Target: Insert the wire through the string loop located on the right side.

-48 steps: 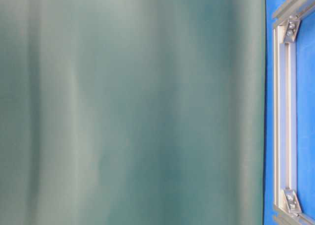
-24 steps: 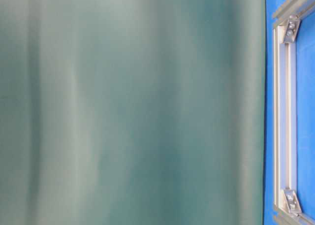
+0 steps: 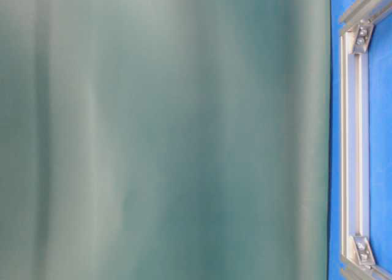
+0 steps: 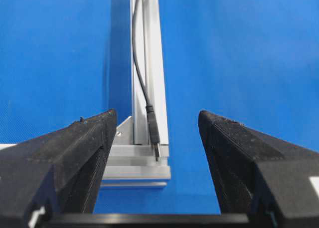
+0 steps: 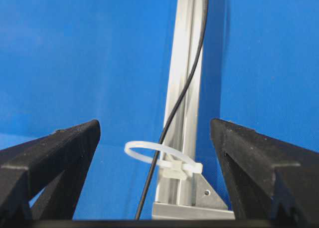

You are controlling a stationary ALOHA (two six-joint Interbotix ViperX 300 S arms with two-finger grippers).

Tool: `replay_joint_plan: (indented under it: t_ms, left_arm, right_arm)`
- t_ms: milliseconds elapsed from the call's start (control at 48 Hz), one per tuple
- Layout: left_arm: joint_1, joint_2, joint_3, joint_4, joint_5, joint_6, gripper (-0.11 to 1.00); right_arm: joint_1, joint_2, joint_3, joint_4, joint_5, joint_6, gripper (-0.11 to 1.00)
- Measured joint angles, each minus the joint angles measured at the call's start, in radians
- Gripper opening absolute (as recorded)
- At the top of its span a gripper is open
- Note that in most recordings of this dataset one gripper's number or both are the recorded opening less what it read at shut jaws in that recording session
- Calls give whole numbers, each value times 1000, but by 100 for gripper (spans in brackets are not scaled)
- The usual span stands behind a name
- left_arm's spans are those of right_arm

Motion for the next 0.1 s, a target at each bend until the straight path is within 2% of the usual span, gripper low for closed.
replay_joint_plan:
  t_ms: [104]
  left_arm:
    - [0, 2, 2, 0, 0, 0, 60]
  right_arm:
    - [0, 0, 0, 0, 0, 0, 92]
